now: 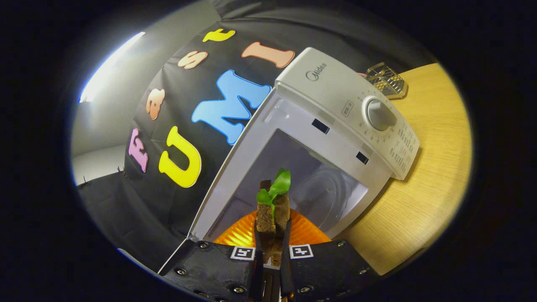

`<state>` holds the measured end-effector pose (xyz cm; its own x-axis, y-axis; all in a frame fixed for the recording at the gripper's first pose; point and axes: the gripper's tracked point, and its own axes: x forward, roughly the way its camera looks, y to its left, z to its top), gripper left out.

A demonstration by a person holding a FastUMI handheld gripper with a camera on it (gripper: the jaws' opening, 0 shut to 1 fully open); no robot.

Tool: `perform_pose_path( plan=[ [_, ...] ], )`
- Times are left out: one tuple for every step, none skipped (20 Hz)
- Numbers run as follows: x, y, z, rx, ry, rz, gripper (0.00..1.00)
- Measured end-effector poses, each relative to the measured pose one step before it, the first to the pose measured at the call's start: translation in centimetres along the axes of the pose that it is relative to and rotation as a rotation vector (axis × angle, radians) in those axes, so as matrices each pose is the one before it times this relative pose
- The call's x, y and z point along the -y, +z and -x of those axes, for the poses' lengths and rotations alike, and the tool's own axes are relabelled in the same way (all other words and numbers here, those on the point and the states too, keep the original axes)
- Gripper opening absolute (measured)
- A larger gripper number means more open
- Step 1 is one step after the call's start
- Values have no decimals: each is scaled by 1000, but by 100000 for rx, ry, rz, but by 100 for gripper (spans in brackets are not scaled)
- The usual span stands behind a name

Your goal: Open the microwave, put the food inside, and close the microwave door.

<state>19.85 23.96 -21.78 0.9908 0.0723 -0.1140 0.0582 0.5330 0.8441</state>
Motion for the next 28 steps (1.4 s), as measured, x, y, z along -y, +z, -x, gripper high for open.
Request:
perform_pose_path(
  plan=[
    [40,-86,-653,535,-263,-1883,15],
    [127,-322,-854,129,-534,-553,15],
    [362,-344,-774,161,-1018,-237,15],
    [288,-306,-534,74,-838,-751,15],
    [341,-212,-567,309,-911,-1104,15],
    [402,-158,-421,422,-1322,-1629,15],
    [347,-7,-570,815,-709,-1909,15],
    [136,58,-483,814,-332,-2657,15],
    [210,243,-521,1012,-679,-2424,15],
    [138,188,-620,1301,-869,-2130,15],
    [130,199,-434,288,-967,-725,15],
    [379,-14,-529,460,-1315,-233,15],
    [426,-210,-418,-641,-1271,-539,15],
    [409,-268,-555,-925,-1259,-1000,15],
    [299,-83,-559,85,-250,-1700,15],
    [381,76,-577,-398,-823,-933,15],
    [136,89,-590,692,-427,-842,15],
    [173,-77,-460,47,-1074,93,15],
    [-164,107,-260,944,-199,-374,15],
    [-8,-41,-132,124,-1058,720,15],
    [38,173,-36,1020,-515,1003,15],
    [49,-194,-100,-171,-1084,1755,15],
    [32,-43,7,403,-891,1053,15],
    [-199,162,-254,642,252,-445,18],
    [-19,-42,-75,86,73,-149,19],
    [126,-25,-87,-642,-473,912,26],
    [259,-272,95,-972,-1038,1645,30],
    [326,-59,272,-1171,-1287,1517,36]
  ],
)
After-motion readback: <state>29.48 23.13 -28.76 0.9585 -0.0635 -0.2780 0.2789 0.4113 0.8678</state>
